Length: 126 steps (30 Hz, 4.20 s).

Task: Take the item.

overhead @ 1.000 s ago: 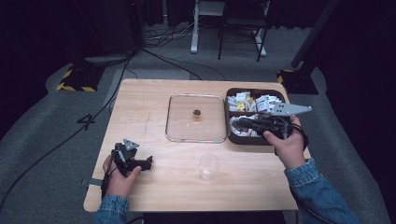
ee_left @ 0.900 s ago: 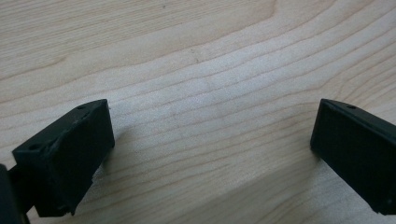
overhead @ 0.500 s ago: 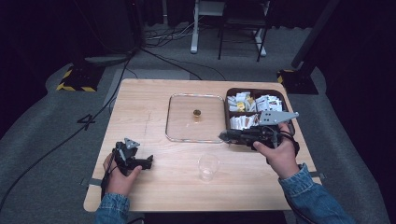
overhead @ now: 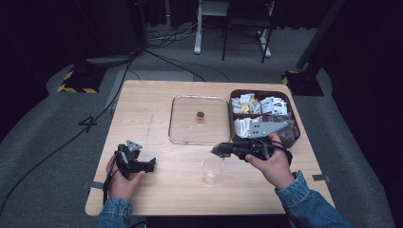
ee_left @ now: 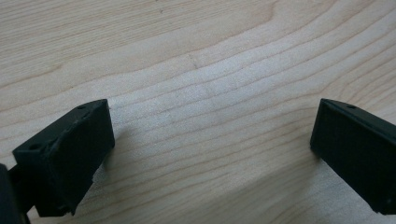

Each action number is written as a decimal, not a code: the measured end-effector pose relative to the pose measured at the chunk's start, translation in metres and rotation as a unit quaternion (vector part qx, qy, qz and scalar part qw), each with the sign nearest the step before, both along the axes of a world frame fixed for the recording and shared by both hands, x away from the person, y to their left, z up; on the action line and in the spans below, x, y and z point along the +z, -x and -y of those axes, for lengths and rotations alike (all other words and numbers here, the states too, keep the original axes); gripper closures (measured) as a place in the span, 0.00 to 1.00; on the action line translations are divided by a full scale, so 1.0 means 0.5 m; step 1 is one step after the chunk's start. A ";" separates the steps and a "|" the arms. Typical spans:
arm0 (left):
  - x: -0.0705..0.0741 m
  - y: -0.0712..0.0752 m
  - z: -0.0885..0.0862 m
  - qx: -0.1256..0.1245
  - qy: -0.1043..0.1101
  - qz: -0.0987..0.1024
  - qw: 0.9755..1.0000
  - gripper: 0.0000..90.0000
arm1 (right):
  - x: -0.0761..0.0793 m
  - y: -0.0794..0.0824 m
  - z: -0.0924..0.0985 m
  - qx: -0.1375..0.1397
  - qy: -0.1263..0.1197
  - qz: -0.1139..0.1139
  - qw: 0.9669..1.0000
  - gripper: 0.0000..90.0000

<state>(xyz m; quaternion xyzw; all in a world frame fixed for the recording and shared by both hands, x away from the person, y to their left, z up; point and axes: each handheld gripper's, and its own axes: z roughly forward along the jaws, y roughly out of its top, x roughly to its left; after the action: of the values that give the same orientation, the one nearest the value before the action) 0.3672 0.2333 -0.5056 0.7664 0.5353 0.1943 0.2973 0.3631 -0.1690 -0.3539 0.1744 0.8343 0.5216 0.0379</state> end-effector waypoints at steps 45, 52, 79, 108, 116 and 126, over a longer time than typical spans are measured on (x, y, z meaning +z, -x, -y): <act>0.000 0.000 0.003 0.013 0.002 0.000 1.000 0.00 | -0.111 -0.001 -0.060 -0.005 0.075 0.011 0.997 0.45; 0.000 0.009 0.004 0.019 0.001 -0.001 1.000 0.00 | -0.078 -0.004 -0.025 -0.037 0.058 0.005 0.998 0.32; -0.001 0.035 -0.008 0.001 0.002 -0.001 1.000 0.00 | -0.071 -0.002 0.198 -0.148 0.069 0.005 0.987 0.22; 0.000 0.035 -0.008 0.000 0.002 -0.002 1.000 0.00 | -0.239 -0.046 0.336 -0.231 0.045 -0.059 0.970 0.20; 0.000 0.035 -0.008 0.000 0.001 -0.002 1.000 0.00 | -0.265 -0.049 0.328 -0.220 0.076 -0.060 0.971 0.19; 0.000 0.035 -0.008 0.000 0.002 -0.002 1.000 0.00 | -0.289 -0.044 0.310 -0.194 0.116 -0.062 0.972 0.19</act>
<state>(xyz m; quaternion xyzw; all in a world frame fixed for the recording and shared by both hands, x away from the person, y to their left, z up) 0.3499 0.2374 -0.5057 0.7660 0.5364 0.1922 0.2976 0.3853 -0.3241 -0.4984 0.3594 0.8399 0.3924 0.1066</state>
